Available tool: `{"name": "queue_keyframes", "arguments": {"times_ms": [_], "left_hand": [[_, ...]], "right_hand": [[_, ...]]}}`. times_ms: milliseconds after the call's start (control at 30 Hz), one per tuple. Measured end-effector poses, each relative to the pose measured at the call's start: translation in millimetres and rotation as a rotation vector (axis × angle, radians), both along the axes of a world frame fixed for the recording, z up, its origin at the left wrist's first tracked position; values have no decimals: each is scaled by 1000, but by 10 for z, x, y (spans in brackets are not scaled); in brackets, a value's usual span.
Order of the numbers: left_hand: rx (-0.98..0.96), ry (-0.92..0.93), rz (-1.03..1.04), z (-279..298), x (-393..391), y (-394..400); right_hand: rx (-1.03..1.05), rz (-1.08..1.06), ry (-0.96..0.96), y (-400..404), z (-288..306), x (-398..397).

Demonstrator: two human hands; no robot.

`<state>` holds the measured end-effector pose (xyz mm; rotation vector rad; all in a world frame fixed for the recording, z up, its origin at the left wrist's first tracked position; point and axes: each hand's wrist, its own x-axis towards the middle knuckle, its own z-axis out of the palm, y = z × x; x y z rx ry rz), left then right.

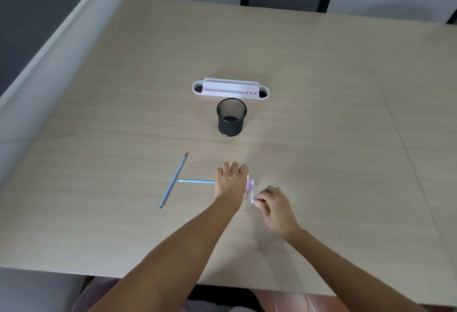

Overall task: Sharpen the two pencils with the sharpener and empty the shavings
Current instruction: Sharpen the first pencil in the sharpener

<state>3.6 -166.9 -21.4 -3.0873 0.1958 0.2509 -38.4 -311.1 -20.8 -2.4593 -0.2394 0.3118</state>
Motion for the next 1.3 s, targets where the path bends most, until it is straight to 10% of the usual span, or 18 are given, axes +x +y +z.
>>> {"name": "queue_keyframes", "arguments": {"times_ms": [600, 833, 1300], "left_hand": [[42, 10, 11, 41, -45, -16], [-25, 20, 48, -12, -7, 44], [-67, 21, 53, 41, -76, -27]], "right_hand": [[-311, 197, -271, 90, -91, 378], [40, 9, -51, 11, -92, -4], [-168, 251, 105, -15, 84, 84]]}}
